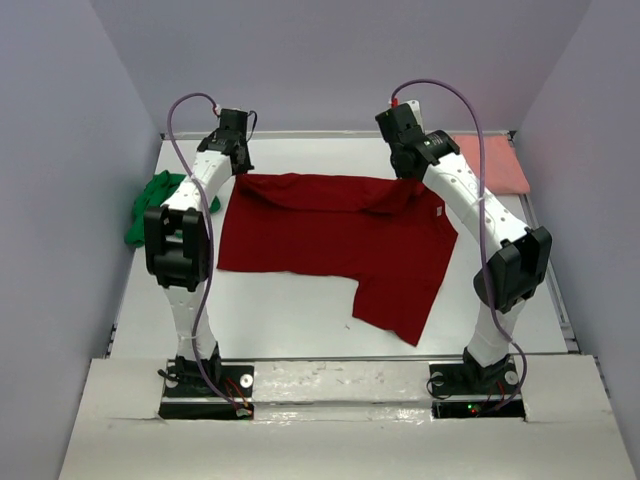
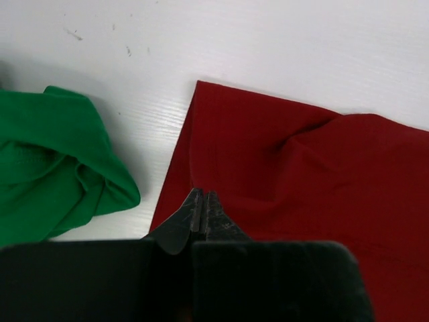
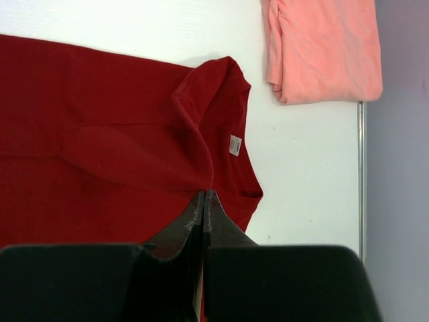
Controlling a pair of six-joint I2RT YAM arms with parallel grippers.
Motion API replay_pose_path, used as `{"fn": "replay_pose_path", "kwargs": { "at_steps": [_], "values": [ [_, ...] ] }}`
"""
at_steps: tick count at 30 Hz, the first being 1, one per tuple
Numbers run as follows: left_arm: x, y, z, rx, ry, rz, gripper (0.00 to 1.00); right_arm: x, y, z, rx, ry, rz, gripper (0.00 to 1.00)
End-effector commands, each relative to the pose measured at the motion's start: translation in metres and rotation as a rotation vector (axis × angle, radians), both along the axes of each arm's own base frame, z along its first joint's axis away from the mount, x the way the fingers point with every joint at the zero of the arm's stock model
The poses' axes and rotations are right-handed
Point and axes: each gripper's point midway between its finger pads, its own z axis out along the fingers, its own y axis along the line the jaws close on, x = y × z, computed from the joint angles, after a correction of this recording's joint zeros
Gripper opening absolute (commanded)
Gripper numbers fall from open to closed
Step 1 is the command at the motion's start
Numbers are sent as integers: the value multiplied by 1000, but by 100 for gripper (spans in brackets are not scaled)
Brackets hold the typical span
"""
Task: Fold and stack the t-shirts
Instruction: Fold the tshirt
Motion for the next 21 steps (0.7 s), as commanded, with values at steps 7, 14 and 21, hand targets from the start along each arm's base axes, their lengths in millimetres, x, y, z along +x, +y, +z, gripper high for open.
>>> {"fn": "replay_pose_path", "kwargs": {
  "at_steps": [7, 14, 21],
  "values": [
    [-20, 13, -56, 21, 205, 172, 0, 5, -12, 39, 18, -115, -70, 0],
    [-40, 9, -85, -20, 267, 206, 7, 5, -11, 50, 23, -127, -51, 0],
    [-42, 25, -70, -49, 220, 293, 53, 2, -13, 26, 20, -72, -64, 0]
  ]
}}
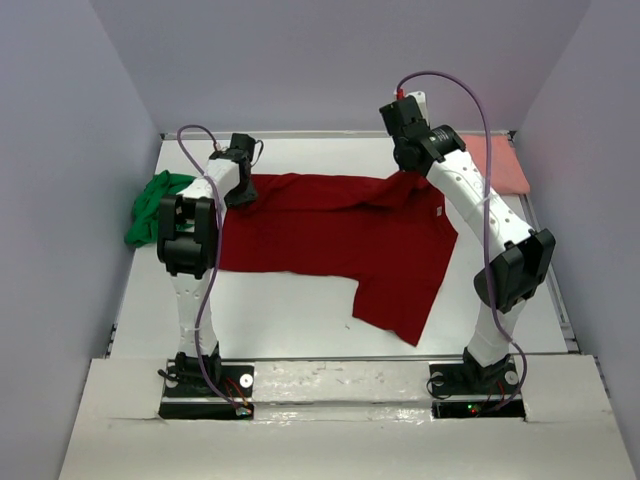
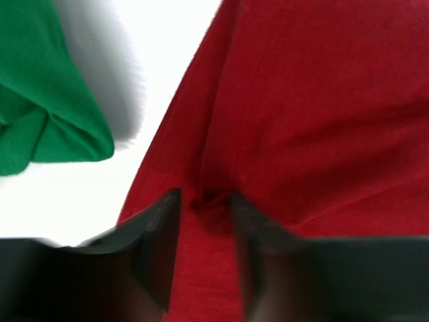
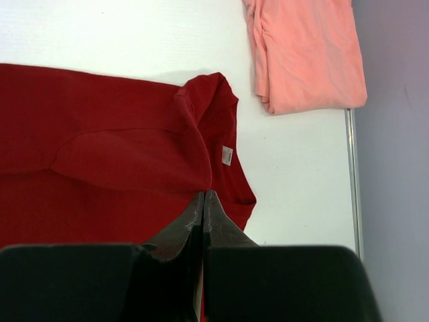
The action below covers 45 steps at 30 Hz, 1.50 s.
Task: Fold and stack the t-shirts
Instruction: Fold the tshirt
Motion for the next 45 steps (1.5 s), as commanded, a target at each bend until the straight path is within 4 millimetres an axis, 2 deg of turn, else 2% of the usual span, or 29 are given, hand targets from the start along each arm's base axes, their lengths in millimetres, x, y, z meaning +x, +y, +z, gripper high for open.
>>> {"fn": "replay_pose_path", "kwargs": {
  "at_steps": [1, 4, 5, 7, 8, 10, 14, 18, 21, 25, 29, 30, 31, 34, 36, 38, 40, 45],
  "values": [
    [3, 16, 40, 0, -100, 101, 62, -4, -7, 4, 15, -20, -30, 0],
    [6, 26, 62, 30, -143, 135, 68, -5, -12, -7, 8, -3, -41, 0],
    [12, 31, 78, 52, -179, 152, 70, -6, -12, -11, 8, 2, -47, 0],
    [13, 33, 95, 69, -196, 162, 71, -8, -16, -22, 13, 24, -66, 0],
    [18, 33, 114, 69, -240, 164, 71, -9, -17, -28, 10, 33, -70, 0],
    [24, 31, 142, 63, -307, 151, 71, -13, -23, -45, 5, 66, -97, 0],
    [34, 17, 169, 10, -375, 84, 71, -21, -30, -73, -1, 112, -140, 0],
    [41, 2, 171, -29, -373, 22, 70, -32, -38, -107, -15, 185, -172, 0],
    [43, -1, 169, -28, -367, 3, 70, -44, -33, -137, 21, 247, -151, 0],
    [44, -3, 168, -33, -364, -22, 70, -56, -28, -164, 66, 290, -139, 0],
    [44, -6, 169, -42, -366, -44, 70, -67, -22, -181, 116, 322, -139, 0],
    [43, -6, 169, -36, -363, -53, 70, -70, -17, -181, 162, 317, -132, 19],
    [42, -5, 169, -30, -358, -58, 70, -72, -19, -178, 173, 292, -144, 44],
    [41, -4, 171, -22, -360, -61, 70, -69, -25, -167, 156, 246, -152, 72],
    [41, -3, 173, -20, -362, -58, 70, -63, -29, -153, 132, 210, -154, 77],
    [41, -5, 174, -27, -368, -66, 70, -52, -28, -136, 113, 181, -139, 92],
    [40, -5, 175, -27, -371, -62, 70, -37, -31, -121, 92, 146, -142, 95],
    [45, -9, 169, -27, -368, -73, 70, 8, -31, -117, 187, 130, -108, 92]
  ]
}}
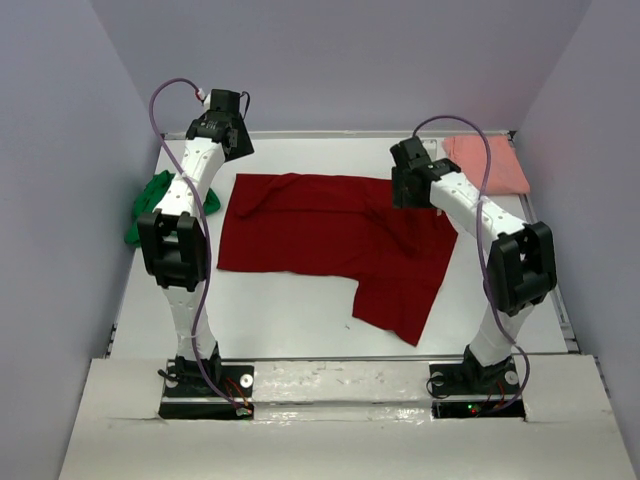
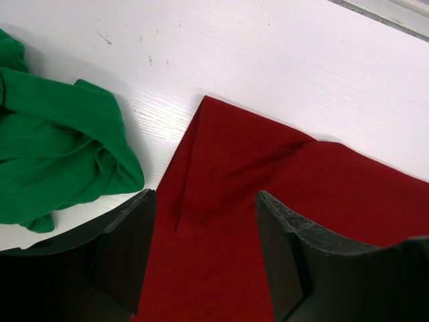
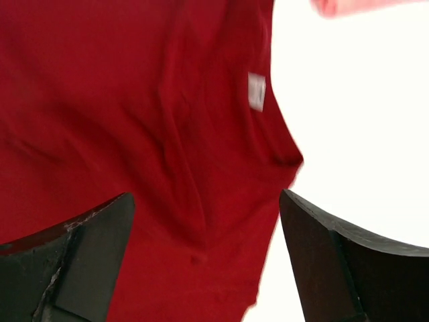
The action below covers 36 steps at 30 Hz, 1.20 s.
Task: Fold and stack the t-shirts
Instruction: Fold the tshirt
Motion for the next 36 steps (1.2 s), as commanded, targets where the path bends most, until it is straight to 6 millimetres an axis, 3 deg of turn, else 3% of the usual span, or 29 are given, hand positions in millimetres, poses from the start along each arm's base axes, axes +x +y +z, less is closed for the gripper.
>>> {"fn": "replay_pose_path", "kwargs": {
  "at_steps": [1, 4, 5, 8, 15, 25, 33, 36],
  "values": [
    [3, -6, 10, 4, -26, -35, 70, 61, 3, 16, 92, -89, 31, 91],
    [5, -10, 2, -3, -11, -49, 69, 86, -1, 13, 75, -92, 49, 88],
    [5, -13, 1, -6, -7, -56, 69, 111, -4, 3, 63, -67, 50, 62],
    [4, -14, 6, -4, -19, -64, 69, 117, 5, -9, 85, -31, 90, 0],
    [5, -16, 17, -11, -49, -71, 69, 120, 30, -31, 185, 8, 188, 0],
    [8, -20, -20, -14, 40, -82, 69, 112, 31, -52, 192, 73, 175, 0],
    [6, -17, 2, -2, -6, -88, 69, 85, 6, -89, 112, 152, 49, 0],
    [5, -18, 6, -1, -11, -95, 69, 78, -2, -92, 82, 158, 11, 0]
  ]
}}
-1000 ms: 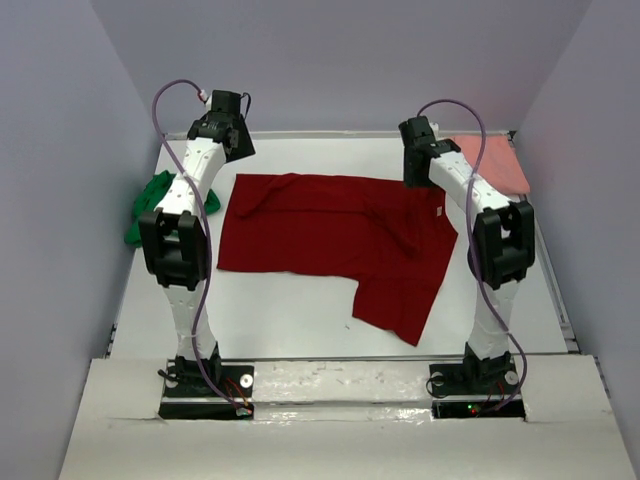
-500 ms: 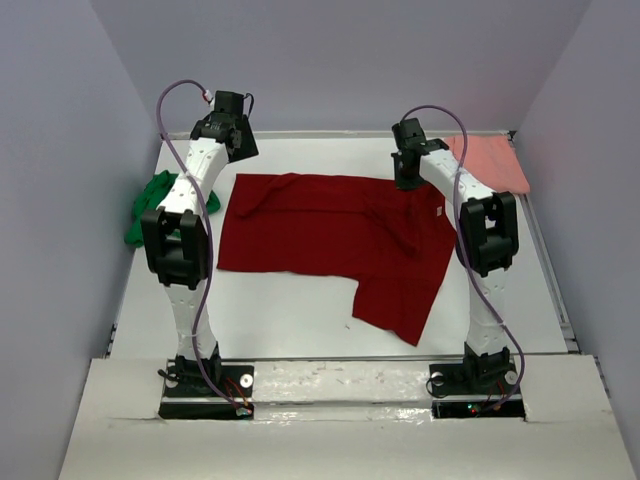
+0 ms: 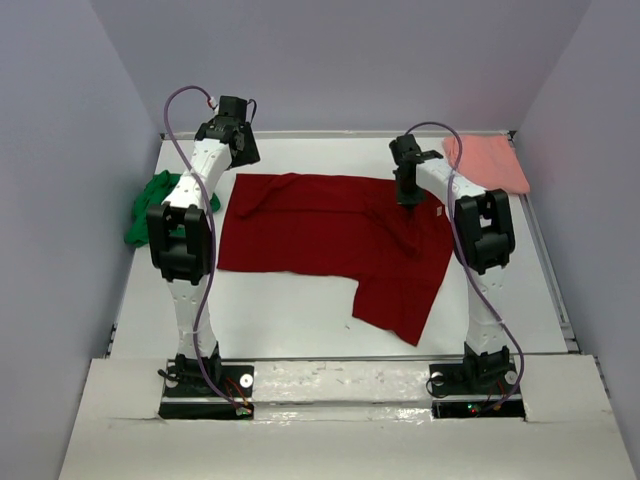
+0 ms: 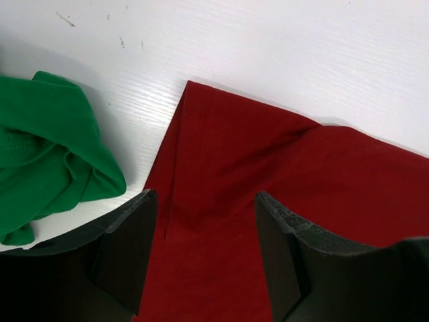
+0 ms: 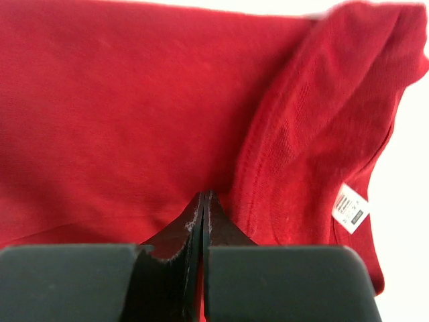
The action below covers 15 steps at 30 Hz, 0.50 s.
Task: Fold and stack the t-shirts
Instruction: Fold the tshirt
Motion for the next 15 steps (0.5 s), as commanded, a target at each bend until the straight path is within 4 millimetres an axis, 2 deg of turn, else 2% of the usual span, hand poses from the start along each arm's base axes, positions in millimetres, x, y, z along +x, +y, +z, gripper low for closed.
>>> {"fn": "replay_pose_path", "kwargs": {
  "at_steps": [1, 3, 4, 10, 14, 15],
  "values": [
    [-1, -3, 43, 1, -83, -32, 69, -14, -24, -3, -103, -4, -115, 0],
    [-1, -3, 44, -2, -88, -34, 69, -20, -35, 4, -139, -31, -177, 0],
    [-1, -4, 44, -4, -88, -34, 69, -26, -50, 6, -215, -38, -224, 0],
    [-1, -9, 35, -18, -73, -49, 69, -69, -94, 18, -437, -25, -361, 0],
    [1, -13, 32, -19, -70, -61, 69, -81, -96, 20, -414, -48, -397, 0],
    [0, -16, 31, -21, -67, -66, 69, -86, -96, 14, -409, -29, -365, 0]
  ]
}}
